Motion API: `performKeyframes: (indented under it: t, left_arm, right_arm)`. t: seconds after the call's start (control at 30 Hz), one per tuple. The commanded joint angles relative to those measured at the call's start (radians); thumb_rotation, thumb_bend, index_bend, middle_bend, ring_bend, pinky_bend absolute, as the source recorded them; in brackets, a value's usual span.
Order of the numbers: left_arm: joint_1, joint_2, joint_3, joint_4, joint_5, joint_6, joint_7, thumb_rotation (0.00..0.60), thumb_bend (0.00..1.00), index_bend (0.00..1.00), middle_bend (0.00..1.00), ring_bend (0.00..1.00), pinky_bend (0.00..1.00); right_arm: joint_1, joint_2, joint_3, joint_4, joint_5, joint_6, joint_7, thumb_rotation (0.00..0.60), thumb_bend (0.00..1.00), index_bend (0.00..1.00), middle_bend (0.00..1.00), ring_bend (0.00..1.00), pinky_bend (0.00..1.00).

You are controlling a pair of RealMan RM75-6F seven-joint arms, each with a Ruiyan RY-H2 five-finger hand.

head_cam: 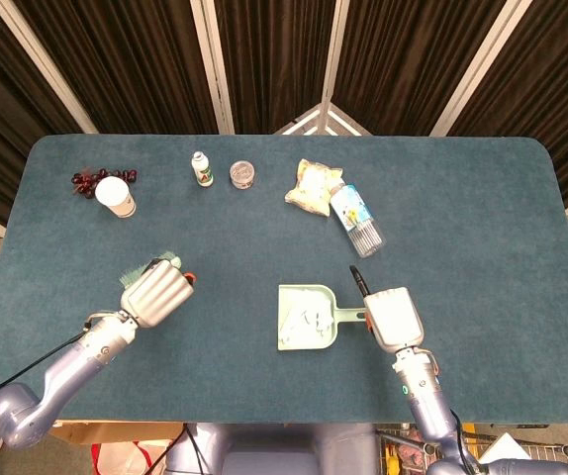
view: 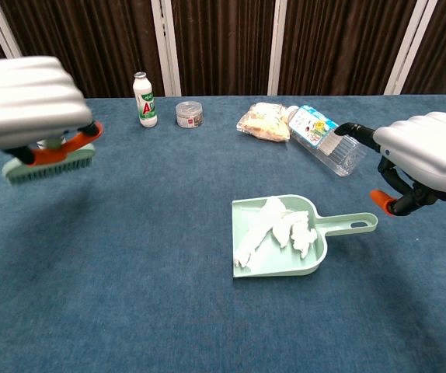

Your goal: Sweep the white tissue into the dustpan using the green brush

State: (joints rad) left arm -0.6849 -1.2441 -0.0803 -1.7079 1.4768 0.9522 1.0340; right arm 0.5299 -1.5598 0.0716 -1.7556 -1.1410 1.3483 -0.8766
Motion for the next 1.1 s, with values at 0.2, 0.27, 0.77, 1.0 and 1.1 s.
performKeyframes:
  t: [0.2, 0.27, 0.77, 1.0, 1.1]
  left_arm:
    - [0.027, -0.006, 0.039, 0.017, 0.017, 0.032, -0.063, 0.600, 0.00, 0.19, 0.66, 0.86, 0.97]
    - [0.039, -0.014, 0.045, 0.021, 0.036, 0.060, -0.095, 0.600, 0.00, 0.11, 0.59, 0.85, 0.96]
    - [0.254, -0.006, 0.089, -0.138, 0.024, 0.356, -0.443, 0.600, 0.00, 0.02, 0.06, 0.26, 0.36]
    - [0.367, 0.064, 0.210, -0.199, 0.105, 0.435, -0.560, 0.600, 0.00, 0.00, 0.00, 0.00, 0.04]
    - [0.450, 0.068, 0.266, -0.162, 0.195, 0.549, -0.646, 0.600, 0.00, 0.00, 0.00, 0.00, 0.04]
  right_arm:
    - [-0.002, -0.001, 0.000, -0.010, 0.004, -0.009, -0.015, 0.600, 0.46, 0.00, 0.80, 0.77, 0.90]
    - [-0.003, 0.001, 0.000, -0.010, 0.004, -0.009, -0.017, 0.600, 0.46, 0.00, 0.80, 0.77, 0.90]
    - [-0.051, 0.152, -0.047, -0.051, -0.074, -0.029, 0.117, 0.600, 0.46, 0.00, 0.18, 0.10, 0.27]
    - [-0.114, 0.260, -0.097, -0.052, -0.147, 0.005, 0.234, 0.600, 0.44, 0.00, 0.00, 0.00, 0.07]
    - [-0.174, 0.318, -0.130, -0.057, -0.237, 0.085, 0.333, 0.600, 0.44, 0.00, 0.00, 0.00, 0.05]
